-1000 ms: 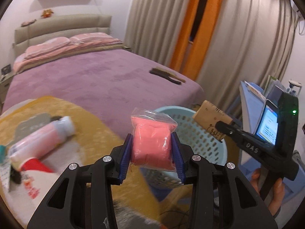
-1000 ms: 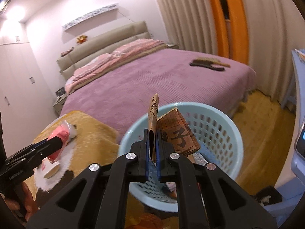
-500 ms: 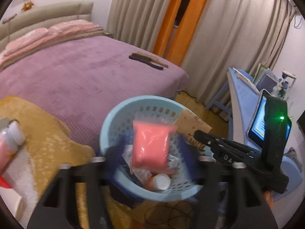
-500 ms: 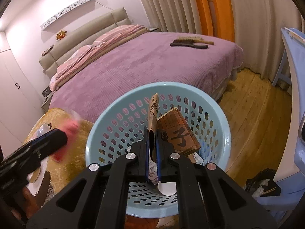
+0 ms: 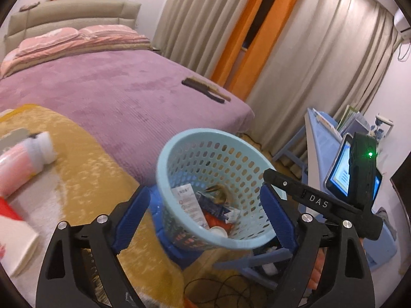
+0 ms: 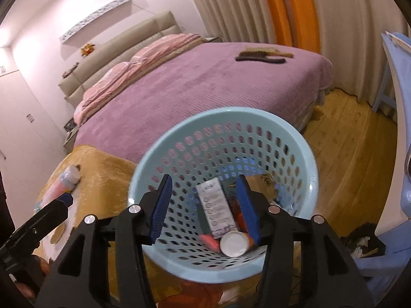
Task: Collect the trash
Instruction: 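Grasp the teal wrapped packet with the left tool while the right tool grasps the panda paper cup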
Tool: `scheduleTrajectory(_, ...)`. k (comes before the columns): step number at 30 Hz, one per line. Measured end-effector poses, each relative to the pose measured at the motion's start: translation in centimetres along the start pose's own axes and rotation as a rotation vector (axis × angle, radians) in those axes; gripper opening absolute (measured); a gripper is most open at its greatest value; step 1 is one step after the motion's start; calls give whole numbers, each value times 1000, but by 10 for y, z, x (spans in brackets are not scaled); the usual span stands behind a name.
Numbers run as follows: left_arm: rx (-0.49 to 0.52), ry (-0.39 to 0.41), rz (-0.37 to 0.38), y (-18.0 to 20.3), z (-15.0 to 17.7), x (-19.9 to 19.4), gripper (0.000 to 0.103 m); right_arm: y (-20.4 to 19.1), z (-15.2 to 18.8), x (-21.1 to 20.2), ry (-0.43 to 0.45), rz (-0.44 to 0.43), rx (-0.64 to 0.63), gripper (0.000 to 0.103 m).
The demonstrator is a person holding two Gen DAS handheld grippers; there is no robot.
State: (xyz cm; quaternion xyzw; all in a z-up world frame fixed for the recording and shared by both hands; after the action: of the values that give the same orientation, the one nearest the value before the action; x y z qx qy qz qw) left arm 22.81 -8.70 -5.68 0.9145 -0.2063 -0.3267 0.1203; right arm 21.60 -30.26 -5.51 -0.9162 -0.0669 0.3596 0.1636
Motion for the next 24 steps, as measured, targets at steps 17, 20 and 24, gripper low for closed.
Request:
scheduleTrajectory(17,-85,242,-244,-85,-4,-153,85,-151,15,-31,72,-231,-237,67)
scheduleTrajectory(20,-107,265,-310,-114,-2,-175,85,-177,22,-28,66,-260,-261,77)
scheduleTrajectory(24,-145,252,-433,-163,9,-195,85,-216,51,-12,18,-300,-316,82)
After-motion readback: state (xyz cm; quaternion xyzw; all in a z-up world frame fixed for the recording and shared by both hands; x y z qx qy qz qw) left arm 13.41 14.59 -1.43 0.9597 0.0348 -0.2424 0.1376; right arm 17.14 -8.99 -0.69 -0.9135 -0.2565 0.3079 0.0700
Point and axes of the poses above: each gripper's, at about its wrist camera, not at the fingertips, and x roughly the way its jaws point, y to its right, z to its underside, the point moved 3 cm from there along x, roughly the way its jaws point, and after that the axes turned 3 degrees about y, right-handed, at the moved point
